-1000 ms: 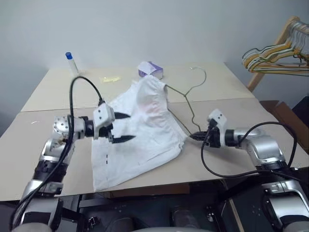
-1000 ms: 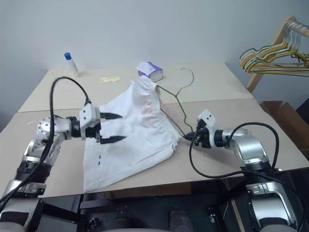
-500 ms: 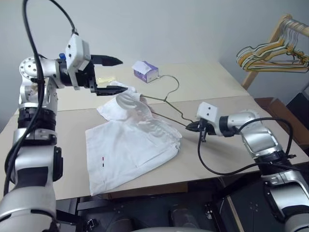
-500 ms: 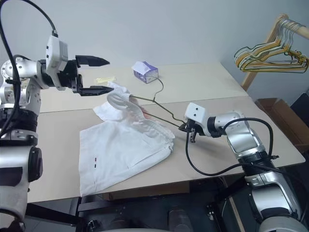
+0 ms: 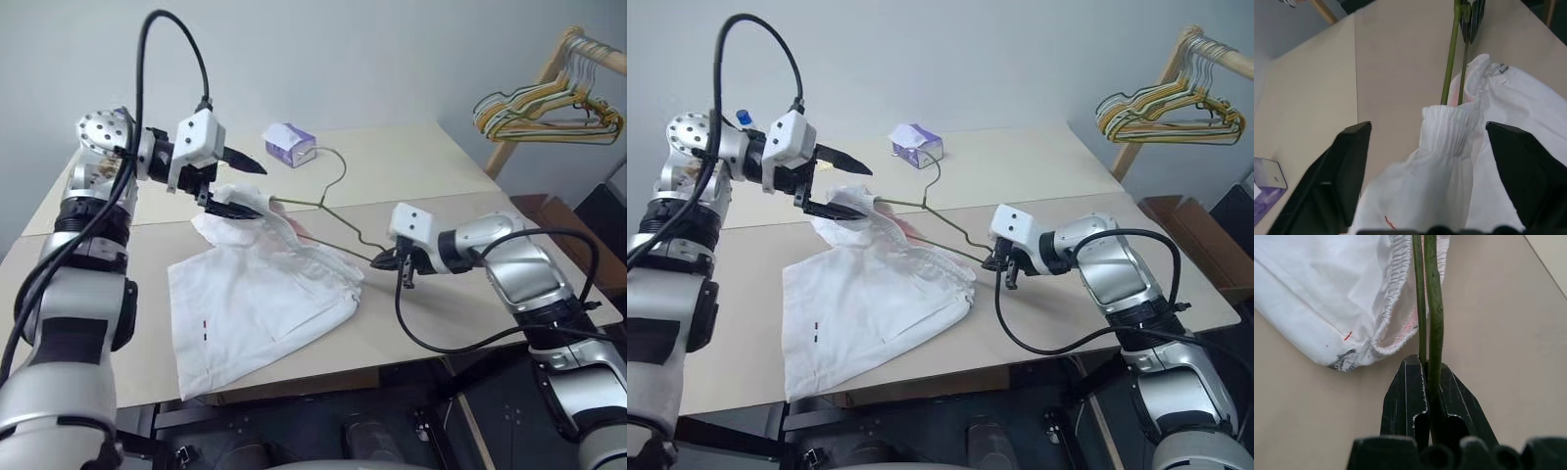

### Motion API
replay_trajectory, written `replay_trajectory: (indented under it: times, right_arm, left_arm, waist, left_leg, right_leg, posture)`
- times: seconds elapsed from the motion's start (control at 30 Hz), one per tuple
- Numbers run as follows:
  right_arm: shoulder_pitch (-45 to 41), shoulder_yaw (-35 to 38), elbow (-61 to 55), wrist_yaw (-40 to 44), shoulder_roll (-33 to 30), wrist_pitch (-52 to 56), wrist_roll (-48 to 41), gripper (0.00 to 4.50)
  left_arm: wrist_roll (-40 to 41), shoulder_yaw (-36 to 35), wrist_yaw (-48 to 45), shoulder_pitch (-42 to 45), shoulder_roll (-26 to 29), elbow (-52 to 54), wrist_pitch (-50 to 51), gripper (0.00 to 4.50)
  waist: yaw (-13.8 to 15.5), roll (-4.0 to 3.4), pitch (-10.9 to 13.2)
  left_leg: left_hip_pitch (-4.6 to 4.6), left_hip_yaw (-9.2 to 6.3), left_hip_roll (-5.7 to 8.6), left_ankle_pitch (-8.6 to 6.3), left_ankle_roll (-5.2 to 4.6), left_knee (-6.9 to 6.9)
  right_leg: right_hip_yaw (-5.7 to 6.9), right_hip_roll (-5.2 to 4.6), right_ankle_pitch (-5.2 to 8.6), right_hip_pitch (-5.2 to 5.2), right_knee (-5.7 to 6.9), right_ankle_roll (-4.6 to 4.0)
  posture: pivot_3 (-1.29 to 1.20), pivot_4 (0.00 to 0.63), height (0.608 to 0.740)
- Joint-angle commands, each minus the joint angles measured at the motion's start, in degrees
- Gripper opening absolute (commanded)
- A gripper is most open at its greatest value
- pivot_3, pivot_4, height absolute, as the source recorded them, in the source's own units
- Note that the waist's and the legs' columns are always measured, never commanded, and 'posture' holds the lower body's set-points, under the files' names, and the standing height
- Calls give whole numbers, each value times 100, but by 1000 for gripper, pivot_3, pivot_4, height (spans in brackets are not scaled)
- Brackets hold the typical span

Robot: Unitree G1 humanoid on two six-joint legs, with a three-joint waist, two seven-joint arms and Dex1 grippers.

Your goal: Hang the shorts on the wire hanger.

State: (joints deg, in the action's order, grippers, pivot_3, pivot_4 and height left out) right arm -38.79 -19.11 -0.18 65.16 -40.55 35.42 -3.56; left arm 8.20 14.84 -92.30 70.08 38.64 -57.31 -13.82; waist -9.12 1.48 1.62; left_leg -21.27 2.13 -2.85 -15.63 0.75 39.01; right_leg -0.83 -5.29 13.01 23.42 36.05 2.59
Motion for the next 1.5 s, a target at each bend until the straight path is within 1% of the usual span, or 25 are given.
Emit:
replay_trajectory:
  times: [0.03,0.27,0.4,0.43,0.53,0.63,0.73,0.83,0.87,0.97,1.03,1.13,1.2,1.27,1.37,1.5]
  right_arm:
    - [-166,73,-226,32,-82,56,-5,0]
    - [-286,67,-292,27,-45,139,-29,0]
    - [-309,61,-305,-9,-15,145,-3,0]
    - [-307,63,-305,-18,-7,147,2,0]
    - [-293,84,-310,-66,22,120,15,0]
    - [-289,114,-307,-94,43,67,1,0]
    - [-255,129,-312,-126,33,-121,26,0]
    - [-160,157,-307,-204,31,-590,84,0]
    - [-111,105,-320,-173,-29,-842,161,284]
    - [-92,146,-198,-341,33,-767,223,1083]
    - [-64,244,-58,-579,28,-1057,341,1817]
    - [-212,694,306,-1229,71,-863,386,2852]
    - [-321,1149,432,-1493,106,-546,152,2852]
    - [-320,1542,341,-1509,15,-379,-106,2852]
    - [-37,1936,-75,-1412,-274,-243,-321,2852]
    - [443,2271,-790,-1359,-373,733,-888,2852]
  left_arm:
    - [-95,185,-20,212,17,-91,-87,2511]
    - [-522,260,-20,243,-155,-453,-353,181]
    - [-651,113,-20,302,-260,-634,-381,181]
    - [-644,79,-20,313,-276,-661,-388,82]
    - [-732,26,-19,325,-292,-730,-479,82]
    - [-841,-29,28,326,-307,-779,-532,82]
    - [-907,-133,158,317,-326,-787,-588,82]
    - [-969,-217,235,318,-324,-778,-694,82]
    - [-982,-239,206,316,-313,-772,-742,29]
    - [-1054,-293,215,331,-281,-793,-829,0]
    - [-1116,-301,285,337,-251,-807,-883,0]
    - [-1156,-339,330,387,-174,-838,-915,0]
    - [-1224,-344,424,410,-127,-868,-943,0]
    - [-1377,-288,568,418,-68,-905,-1055,0]
    - [-1479,-337,849,479,-67,-981,-1052,0]
    - [-1502,-441,1149,643,-66,-1066,-1041,0]
  waist:
    - [-13,0,0]
    - [-66,0,0]
    - [-86,0,0]
    - [-98,0,0]
    - [-129,0,0]
    - [-150,0,0]
    - [-149,0,0]
    - [-144,0,0]
    - [-143,0,0]
    - [-146,0,0]
    - [-151,0,0]
    - [-148,0,0]
    - [-143,0,0]
    - [-141,0,0]
    - [-132,0,0]
    - [-126,1,-1]
  left_leg:
    - [-2,0,0,0,0,0]
    - [-12,0,0,0,0,2]
    - [-27,0,0,0,0,5]
    - [-37,0,0,0,0,8]
    - [-70,-1,1,1,-1,16]
    - [-73,-2,1,1,-1,16]
    - [-72,-2,1,1,-1,17]
    - [-72,-3,1,1,-1,17]
    - [-72,-3,1,1,-1,17]
    - [-72,-2,1,1,-1,17]
    - [-71,-2,1,1,-1,18]
    - [-71,-3,1,2,-1,18]
    - [-72,-2,2,2,0,19]
    - [-73,-2,2,2,-1,19]
    - [-74,-3,2,1,-1,19]
    - [-74,-4,2,1,-1,19]
  right_leg:
    - [-1,0,0,2,1,0]
    - [-1,-1,0,12,2,0]
    - [-2,-1,0,28,6,0]
    - [-2,-1,0,38,9,0]
    - [-4,-1,-2,72,19,-1]
    - [-4,-1,-3,74,17,-1]
    - [-4,-1,-3,73,18,-1]
    - [-4,-1,-3,73,19,-1]
    - [-4,-1,-3,73,19,0]
    - [-4,-1,-3,73,17,0]
    - [-4,-1,-4,73,19,0]
    - [-4,-2,-4,72,20,0]
    - [-4,-4,-5,72,19,0]
    - [-3,-4,-5,73,18,1]
    - [-3,-5,-5,73,17,1]
    - [-1,-5,-5,70,17,1]
  posture:
    - [-165,0,740]
    - [-174,0,740]
    - [-177,0,740]
    - [-177,0,740]
    - [-178,0,740]
    - [-178,0,740]
    - [-176,0,740]
    - [-174,0,740]
    - [-174,0,740]
    - [-174,0,740]
    - [-177,0,740]
    - [-181,0,740]
    - [-184,0,740]
    - [-184,0,740]
    - [-183,0,740]
    - [-180,0,740]
